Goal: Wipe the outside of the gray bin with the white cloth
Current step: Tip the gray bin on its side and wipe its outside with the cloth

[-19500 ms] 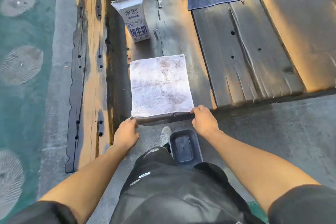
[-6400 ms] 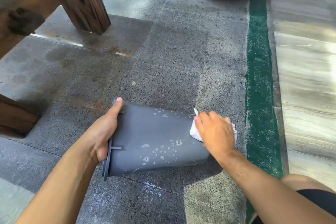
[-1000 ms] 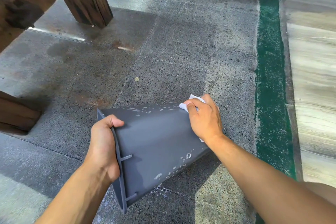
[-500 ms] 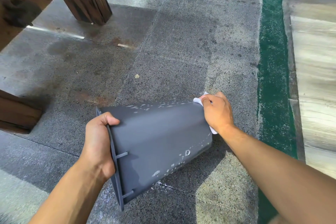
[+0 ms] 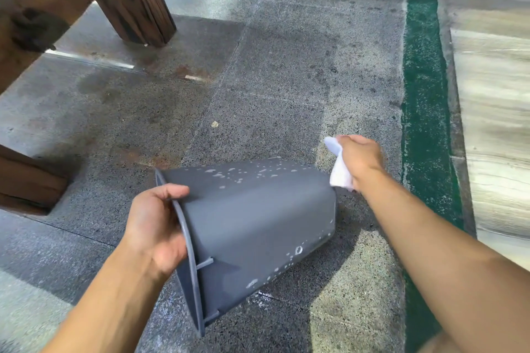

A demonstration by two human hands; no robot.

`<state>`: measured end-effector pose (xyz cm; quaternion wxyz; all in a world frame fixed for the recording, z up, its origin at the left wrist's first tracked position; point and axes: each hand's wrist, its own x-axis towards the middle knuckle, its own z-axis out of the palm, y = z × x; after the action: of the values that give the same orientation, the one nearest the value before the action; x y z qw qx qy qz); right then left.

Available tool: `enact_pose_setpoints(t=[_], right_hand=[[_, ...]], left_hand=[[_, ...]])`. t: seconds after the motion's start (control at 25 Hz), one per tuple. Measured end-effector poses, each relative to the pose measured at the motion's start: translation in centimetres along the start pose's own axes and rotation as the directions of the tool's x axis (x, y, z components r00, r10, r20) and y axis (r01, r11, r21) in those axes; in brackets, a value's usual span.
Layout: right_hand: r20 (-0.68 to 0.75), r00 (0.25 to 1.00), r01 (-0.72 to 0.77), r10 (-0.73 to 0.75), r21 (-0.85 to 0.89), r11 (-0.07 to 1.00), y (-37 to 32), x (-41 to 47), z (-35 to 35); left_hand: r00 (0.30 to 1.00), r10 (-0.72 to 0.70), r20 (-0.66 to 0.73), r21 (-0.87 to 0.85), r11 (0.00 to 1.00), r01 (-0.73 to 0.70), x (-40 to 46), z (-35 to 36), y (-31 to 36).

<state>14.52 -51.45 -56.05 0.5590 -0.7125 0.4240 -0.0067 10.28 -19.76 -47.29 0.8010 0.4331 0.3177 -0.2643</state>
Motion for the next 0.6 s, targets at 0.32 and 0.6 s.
enact_pose_setpoints(t=[0.32, 0.6], right_hand=[[0.385, 0.897, 0.197, -0.215, 0.085, 0.977, -4.2, -7.6, 5.1], [0.374, 0.822, 0.418, -0.429, 0.114, 0.901, -3.4, -13.1, 9.1]], left_hand=[[0.992, -0.022, -0.122, 0.116, 0.993, 0.036, 1.6, 1.1, -1.8], [0.998, -0.050, -0.027, 0.095, 0.994, 0.052, 1.5, 2.5, -2.9]])
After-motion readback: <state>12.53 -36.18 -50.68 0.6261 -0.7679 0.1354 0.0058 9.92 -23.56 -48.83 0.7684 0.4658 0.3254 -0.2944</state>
